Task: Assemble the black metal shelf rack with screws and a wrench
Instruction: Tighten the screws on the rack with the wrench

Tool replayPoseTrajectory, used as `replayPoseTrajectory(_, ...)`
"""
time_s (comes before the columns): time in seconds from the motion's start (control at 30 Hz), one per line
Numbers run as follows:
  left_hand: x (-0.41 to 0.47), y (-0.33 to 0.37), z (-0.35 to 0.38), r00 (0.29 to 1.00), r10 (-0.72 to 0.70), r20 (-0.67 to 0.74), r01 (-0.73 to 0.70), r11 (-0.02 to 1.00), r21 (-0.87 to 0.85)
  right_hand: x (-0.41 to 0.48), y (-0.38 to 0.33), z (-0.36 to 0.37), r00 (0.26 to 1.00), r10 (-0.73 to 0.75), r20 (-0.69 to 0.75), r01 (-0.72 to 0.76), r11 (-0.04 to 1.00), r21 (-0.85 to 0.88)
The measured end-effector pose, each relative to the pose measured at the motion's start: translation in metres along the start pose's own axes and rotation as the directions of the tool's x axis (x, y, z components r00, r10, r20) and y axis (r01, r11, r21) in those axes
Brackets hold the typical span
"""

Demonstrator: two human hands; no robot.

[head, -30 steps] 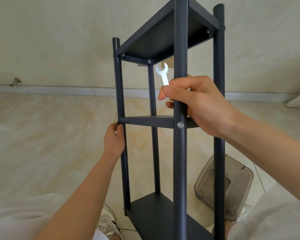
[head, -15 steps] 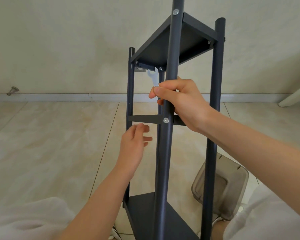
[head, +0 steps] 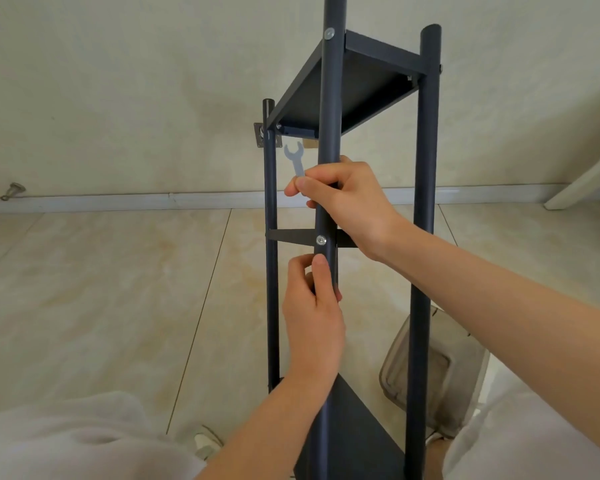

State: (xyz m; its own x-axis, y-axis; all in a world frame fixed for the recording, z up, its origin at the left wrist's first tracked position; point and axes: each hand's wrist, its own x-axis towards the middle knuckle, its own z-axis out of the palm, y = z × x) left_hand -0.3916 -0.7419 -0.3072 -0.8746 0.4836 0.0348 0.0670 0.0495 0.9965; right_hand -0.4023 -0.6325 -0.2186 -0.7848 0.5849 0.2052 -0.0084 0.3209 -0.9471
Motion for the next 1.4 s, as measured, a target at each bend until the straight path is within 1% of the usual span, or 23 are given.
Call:
replayPoseTrajectory(0.13, 0.002, -0.006, 0.002, 0.998, 0.034, -0.044, -0.033, 0.999, 0.023, 0.003, 0.005, 0.002, 1.000, 0.021, -0.013, -0.021, 1.000, -0.010)
replayPoseTrajectory(0.23, 0.005, -0.009, -0.002, 0.997, 0.050, -0.052, -0.048, 0.998, 0.037, 0.004, 0.005, 0.000, 1.000, 0.009, 0.010, -0.008, 0.999, -0.035)
replayPoseTrajectory(0.3, 0.007, -0.013, -0.005, 0.996, 0.081, -0.044, -0.078, 0.995, 0.055, 0.005, 0.002, -0.003, 0.999, -0.001, 0.047, 0.005, 0.996, -0.084)
replayPoseTrajectory(0.43, 0.012, -0.018, -0.016, 0.989, 0.139, -0.049, -0.133, 0.985, 0.114, 0.007, -0.006, -0.013, 0.984, 0.018, 0.179, 0.021, 0.976, -0.216)
replayPoseTrajectory(0.53, 0.017, -0.021, -0.023, 0.983, 0.172, -0.058, -0.161, 0.973, 0.163, 0.005, -0.009, -0.017, 0.976, 0.036, 0.216, 0.024, 0.963, -0.267)
replayPoseTrajectory(0.63, 0.024, -0.025, -0.030, 0.978, 0.187, -0.094, -0.164, 0.963, 0.212, 0.001, -0.009, -0.020, 0.985, 0.027, 0.169, 0.025, 0.955, -0.296)
replayPoseTrajectory(0.7, 0.031, -0.027, -0.035, 0.971, 0.207, -0.121, -0.175, 0.957, 0.232, -0.005, -0.005, -0.017, 0.994, -0.005, 0.108, 0.045, 0.931, -0.363)
replayPoseTrajectory(0.77, 0.036, -0.029, -0.037, 0.965, 0.226, -0.134, -0.190, 0.952, 0.239, -0.015, -0.001, -0.011, 0.995, -0.065, 0.077, 0.094, 0.880, -0.466)
replayPoseTrajectory(0.83, 0.040, -0.029, -0.037, 0.962, 0.234, -0.139, -0.198, 0.953, 0.231, -0.027, 0.009, -0.005, 0.989, -0.120, 0.087, 0.148, 0.813, -0.563)
replayPoseTrajectory(0.87, 0.042, -0.030, -0.036, 0.961, 0.236, -0.141, -0.201, 0.953, 0.226, -0.033, 0.015, -0.003, 0.989, -0.127, 0.080, 0.149, 0.792, -0.591)
replayPoseTrajectory(0.9, 0.043, -0.031, -0.035, 0.961, 0.238, -0.142, -0.203, 0.954, 0.221, -0.039, 0.022, 0.000, 0.992, -0.113, 0.058, 0.125, 0.793, -0.596)
replayPoseTrajectory(1.0, 0.044, -0.033, -0.033, 0.959, 0.244, -0.146, -0.211, 0.954, 0.212, -0.059, 0.042, 0.010, 1.000, -0.014, -0.019, 0.002, 0.847, -0.532)
replayPoseTrajectory(1.1, 0.042, -0.034, -0.034, 0.954, 0.264, -0.144, -0.228, 0.947, 0.226, -0.072, 0.055, 0.024, 0.996, 0.086, -0.008, -0.077, 0.854, -0.514)
replayPoseTrajectory(1.23, 0.038, -0.033, -0.035, 0.949, 0.279, -0.147, -0.239, 0.940, 0.242, -0.069, 0.063, 0.035, 0.970, 0.242, 0.004, -0.216, 0.874, -0.436)
replayPoseTrajectory(1.3, 0.036, -0.033, -0.036, 0.946, 0.289, -0.150, -0.247, 0.937, 0.246, -0.065, 0.064, 0.036, 0.962, 0.274, -0.022, -0.262, 0.891, -0.372)
replayPoseTrajectory(1.4, 0.035, -0.033, -0.036, 0.942, 0.300, -0.151, -0.257, 0.933, 0.251, -0.061, 0.063, 0.036, 0.959, 0.273, -0.073, -0.282, 0.919, -0.276)
